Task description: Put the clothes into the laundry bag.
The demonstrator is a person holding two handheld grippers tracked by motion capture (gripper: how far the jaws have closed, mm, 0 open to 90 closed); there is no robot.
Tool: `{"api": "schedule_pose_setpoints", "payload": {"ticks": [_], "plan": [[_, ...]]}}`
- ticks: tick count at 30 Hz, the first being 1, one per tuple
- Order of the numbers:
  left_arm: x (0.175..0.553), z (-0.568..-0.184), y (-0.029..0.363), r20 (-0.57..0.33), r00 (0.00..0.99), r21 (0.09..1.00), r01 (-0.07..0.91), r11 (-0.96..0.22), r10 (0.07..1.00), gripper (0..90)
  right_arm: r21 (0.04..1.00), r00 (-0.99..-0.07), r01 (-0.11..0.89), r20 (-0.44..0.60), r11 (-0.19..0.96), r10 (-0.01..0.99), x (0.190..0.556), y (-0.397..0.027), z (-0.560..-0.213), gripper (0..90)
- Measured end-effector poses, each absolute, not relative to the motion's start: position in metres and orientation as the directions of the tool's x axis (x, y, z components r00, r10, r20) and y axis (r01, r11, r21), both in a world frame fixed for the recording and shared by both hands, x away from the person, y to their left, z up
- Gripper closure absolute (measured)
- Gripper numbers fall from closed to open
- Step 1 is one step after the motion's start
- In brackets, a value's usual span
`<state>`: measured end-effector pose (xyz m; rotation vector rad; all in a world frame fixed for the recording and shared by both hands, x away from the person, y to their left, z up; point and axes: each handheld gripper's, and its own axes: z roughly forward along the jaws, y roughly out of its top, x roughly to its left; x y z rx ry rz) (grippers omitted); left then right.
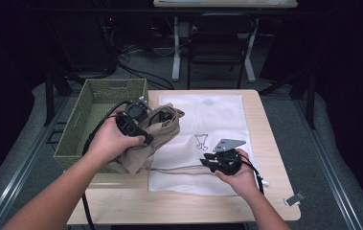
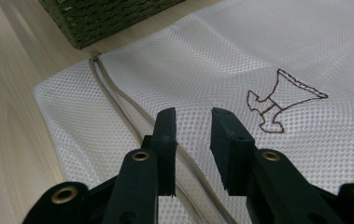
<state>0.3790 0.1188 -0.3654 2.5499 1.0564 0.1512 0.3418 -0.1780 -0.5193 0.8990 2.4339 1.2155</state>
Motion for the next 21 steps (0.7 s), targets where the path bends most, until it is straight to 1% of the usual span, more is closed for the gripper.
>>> {"api": "schedule_pose_setpoints", "payload": {"ticks": [4, 8, 15, 21], "plan": [[0.380, -0.366, 0.118, -0.043, 0.713, 0.372, 0.661, -0.652, 0.700, 63.0, 0.794, -0.772, 0.408, 0.036, 0.451, 0.635, 0.339, -0.178, -0.526, 69.7], [0.380, -0.368, 0.116, -0.044, 0.711, 0.374, 0.663, -0.648, 0.701, 63.0, 0.780, -0.776, 0.406, 0.019, 0.476, 0.631, 0.335, -0.178, -0.534, 68.0], [0.379, -0.367, 0.116, -0.040, 0.711, 0.371, 0.663, -0.650, 0.702, 63.0, 0.772, -0.778, 0.405, 0.009, 0.490, 0.628, 0.330, -0.174, -0.538, 64.2], [0.377, -0.366, 0.115, -0.042, 0.713, 0.372, 0.662, -0.651, 0.700, 63.0, 0.750, -0.776, 0.396, -0.036, 0.530, 0.629, 0.332, -0.172, -0.544, 61.6]]}}
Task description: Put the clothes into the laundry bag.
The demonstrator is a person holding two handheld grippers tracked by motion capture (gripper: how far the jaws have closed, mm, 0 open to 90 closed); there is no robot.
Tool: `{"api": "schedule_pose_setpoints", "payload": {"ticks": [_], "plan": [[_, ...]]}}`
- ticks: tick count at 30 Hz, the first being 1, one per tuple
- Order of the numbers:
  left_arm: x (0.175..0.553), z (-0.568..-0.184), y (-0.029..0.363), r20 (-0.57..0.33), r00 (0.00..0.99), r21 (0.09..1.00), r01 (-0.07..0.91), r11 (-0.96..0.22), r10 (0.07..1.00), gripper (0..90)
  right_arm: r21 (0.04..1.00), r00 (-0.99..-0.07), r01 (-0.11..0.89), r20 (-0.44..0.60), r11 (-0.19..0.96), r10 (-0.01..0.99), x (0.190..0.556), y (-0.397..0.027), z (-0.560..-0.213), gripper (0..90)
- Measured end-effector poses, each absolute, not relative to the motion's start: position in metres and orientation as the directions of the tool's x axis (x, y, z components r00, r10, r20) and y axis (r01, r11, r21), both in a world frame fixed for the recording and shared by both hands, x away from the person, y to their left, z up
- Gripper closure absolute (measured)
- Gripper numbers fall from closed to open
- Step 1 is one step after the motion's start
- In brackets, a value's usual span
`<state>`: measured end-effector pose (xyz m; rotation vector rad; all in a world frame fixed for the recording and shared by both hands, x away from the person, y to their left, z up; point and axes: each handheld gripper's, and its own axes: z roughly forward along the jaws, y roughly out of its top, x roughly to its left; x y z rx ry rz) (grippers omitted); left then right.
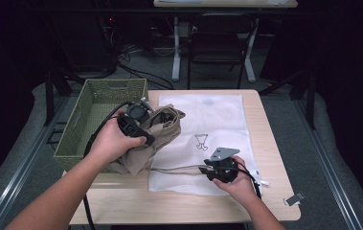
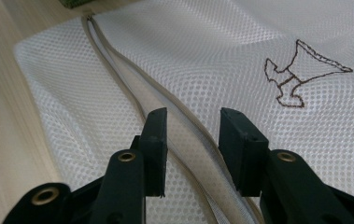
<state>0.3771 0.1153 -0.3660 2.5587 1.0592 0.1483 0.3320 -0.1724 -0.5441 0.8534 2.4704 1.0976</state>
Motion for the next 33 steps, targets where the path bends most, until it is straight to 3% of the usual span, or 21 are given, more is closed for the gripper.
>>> {"api": "schedule_pose_setpoints", "payload": {"ticks": [4, 17, 33], "plan": [[0.377, -0.366, 0.115, -0.044, 0.714, 0.370, 0.661, -0.652, 0.699, 62.9, 0.730, -0.767, 0.392, -0.077, 0.560, 0.637, 0.333, -0.171, -0.548, 56.7], [0.376, -0.367, 0.112, -0.038, 0.717, 0.369, 0.658, -0.656, 0.697, 63.0, 0.711, -0.759, 0.404, -0.090, 0.575, 0.645, 0.342, -0.170, -0.556, 57.4], [0.376, -0.366, 0.111, -0.042, 0.718, 0.372, 0.656, -0.656, 0.695, 63.0, 0.705, -0.771, 0.411, -0.069, 0.578, 0.633, 0.348, -0.170, -0.557, 83.5]]}}
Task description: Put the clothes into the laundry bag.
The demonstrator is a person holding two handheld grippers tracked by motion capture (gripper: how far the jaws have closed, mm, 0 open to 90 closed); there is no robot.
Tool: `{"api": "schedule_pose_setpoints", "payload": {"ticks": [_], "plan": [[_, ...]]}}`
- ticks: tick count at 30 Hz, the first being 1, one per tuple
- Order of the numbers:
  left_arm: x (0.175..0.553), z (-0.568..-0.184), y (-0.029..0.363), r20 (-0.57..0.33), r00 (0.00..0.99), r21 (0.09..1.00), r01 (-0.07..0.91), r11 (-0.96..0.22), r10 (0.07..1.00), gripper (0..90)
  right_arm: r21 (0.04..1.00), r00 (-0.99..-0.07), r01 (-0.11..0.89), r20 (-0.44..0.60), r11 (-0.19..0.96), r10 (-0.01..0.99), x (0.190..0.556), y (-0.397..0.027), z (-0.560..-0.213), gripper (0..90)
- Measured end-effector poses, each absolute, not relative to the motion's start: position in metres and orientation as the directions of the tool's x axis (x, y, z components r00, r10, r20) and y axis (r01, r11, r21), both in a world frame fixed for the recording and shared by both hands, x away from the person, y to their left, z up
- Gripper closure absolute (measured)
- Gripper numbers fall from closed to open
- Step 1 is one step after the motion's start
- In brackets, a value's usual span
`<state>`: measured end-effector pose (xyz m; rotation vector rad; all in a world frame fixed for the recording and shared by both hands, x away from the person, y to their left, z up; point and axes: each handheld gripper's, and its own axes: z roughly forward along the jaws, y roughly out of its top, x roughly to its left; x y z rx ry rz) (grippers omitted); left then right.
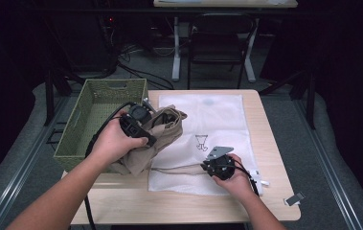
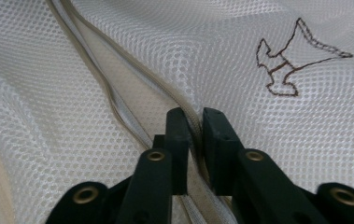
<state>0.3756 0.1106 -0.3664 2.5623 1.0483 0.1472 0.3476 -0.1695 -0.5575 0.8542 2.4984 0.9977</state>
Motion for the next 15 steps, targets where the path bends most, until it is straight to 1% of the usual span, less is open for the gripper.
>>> {"api": "schedule_pose_setpoints", "payload": {"ticks": [4, 15], "plan": [[0.3750, -0.3661, 0.1109, -0.040, 0.717, 0.373, 0.657, -0.656, 0.696, 63.0, 0.708, -0.773, 0.405, -0.073, 0.579, 0.631, 0.3480, -0.1704, -0.5537, 85.5], [0.3737, -0.3648, 0.1136, -0.048, 0.715, 0.375, 0.660, -0.651, 0.697, 63.0, 0.696, -0.779, 0.411, -0.067, 0.589, 0.623, 0.3503, -0.1697, -0.5498, 86.2]]}}
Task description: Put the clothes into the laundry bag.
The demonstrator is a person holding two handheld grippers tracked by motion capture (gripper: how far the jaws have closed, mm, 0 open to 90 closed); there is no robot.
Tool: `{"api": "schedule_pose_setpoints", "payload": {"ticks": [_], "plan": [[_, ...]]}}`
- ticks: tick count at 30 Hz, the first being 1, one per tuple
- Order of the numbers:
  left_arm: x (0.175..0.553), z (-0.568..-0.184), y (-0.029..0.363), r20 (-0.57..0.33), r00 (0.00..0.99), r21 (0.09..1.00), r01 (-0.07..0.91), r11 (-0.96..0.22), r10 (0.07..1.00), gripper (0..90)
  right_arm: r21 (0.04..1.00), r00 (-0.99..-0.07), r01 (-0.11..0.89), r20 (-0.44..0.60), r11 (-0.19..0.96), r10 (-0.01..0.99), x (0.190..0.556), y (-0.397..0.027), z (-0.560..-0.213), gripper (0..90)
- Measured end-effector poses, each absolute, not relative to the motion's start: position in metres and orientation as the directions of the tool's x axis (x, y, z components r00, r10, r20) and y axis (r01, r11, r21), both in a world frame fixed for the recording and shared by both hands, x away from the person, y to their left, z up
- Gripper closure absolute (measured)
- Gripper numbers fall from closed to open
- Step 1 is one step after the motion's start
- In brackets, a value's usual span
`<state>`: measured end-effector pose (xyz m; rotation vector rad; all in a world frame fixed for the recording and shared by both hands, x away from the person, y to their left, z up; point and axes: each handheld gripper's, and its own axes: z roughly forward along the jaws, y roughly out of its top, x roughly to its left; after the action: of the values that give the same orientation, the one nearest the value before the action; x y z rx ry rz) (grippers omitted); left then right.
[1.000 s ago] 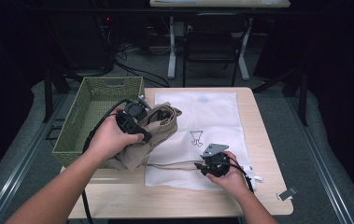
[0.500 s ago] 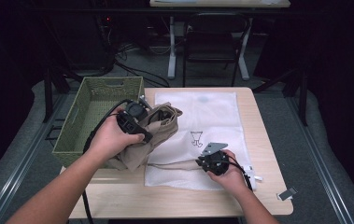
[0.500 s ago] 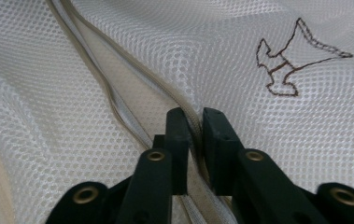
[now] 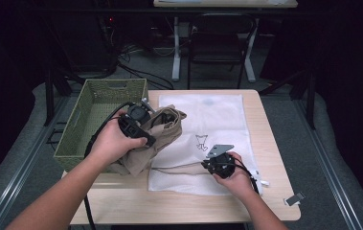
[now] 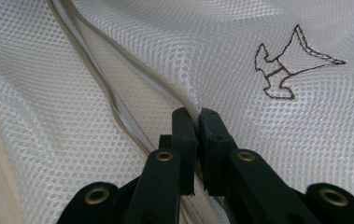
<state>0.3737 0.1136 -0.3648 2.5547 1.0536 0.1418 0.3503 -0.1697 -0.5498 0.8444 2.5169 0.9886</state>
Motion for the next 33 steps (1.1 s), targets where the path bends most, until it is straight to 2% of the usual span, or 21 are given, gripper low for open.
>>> {"api": "schedule_pose_setpoints", "payload": {"ticks": [16, 33], "plan": [[0.373, -0.365, 0.114, -0.052, 0.716, 0.379, 0.659, -0.649, 0.697, 63.0, 0.683, -0.778, 0.442, -0.031, 0.581, 0.628, 0.363, -0.170, -0.524, 86.6], [0.372, -0.367, 0.113, -0.058, 0.709, 0.383, 0.666, -0.640, 0.703, 63.0, 0.718, -0.782, 0.416, -0.031, 0.558, 0.623, 0.376, -0.169, -0.498, 86.7]]}}
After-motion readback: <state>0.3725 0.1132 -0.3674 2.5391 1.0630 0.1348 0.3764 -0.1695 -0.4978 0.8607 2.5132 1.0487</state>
